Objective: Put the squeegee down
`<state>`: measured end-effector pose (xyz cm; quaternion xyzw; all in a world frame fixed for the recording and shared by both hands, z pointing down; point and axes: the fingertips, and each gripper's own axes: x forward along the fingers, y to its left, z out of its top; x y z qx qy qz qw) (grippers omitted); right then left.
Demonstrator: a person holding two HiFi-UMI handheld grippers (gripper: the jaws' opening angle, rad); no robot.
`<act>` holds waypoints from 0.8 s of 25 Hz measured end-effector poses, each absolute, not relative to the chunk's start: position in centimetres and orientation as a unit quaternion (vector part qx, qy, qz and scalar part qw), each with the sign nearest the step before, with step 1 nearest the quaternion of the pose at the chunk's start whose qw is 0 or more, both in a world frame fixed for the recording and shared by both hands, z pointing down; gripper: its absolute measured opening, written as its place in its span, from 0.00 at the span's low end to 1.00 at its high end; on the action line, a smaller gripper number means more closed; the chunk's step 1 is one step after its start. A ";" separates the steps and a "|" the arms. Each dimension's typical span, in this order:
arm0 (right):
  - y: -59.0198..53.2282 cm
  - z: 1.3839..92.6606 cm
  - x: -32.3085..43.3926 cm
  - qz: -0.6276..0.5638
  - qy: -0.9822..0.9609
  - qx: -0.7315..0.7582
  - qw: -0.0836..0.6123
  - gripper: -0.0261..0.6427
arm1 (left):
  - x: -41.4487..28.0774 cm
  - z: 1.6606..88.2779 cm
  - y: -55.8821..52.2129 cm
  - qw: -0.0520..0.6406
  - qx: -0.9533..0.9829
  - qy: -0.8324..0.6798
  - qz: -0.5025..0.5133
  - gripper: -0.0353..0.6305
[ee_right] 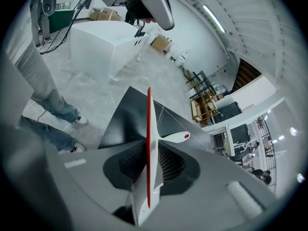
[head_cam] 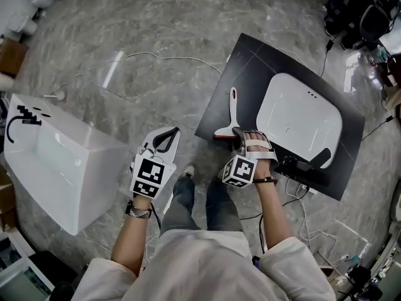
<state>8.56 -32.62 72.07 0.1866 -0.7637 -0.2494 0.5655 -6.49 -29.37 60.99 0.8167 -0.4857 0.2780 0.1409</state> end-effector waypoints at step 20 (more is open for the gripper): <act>-30.0 73.8 8.2 -0.158 -0.796 0.104 0.575 0.35 | -6.3 62.5 -26.3 0.170 0.809 -0.490 0.276 0.06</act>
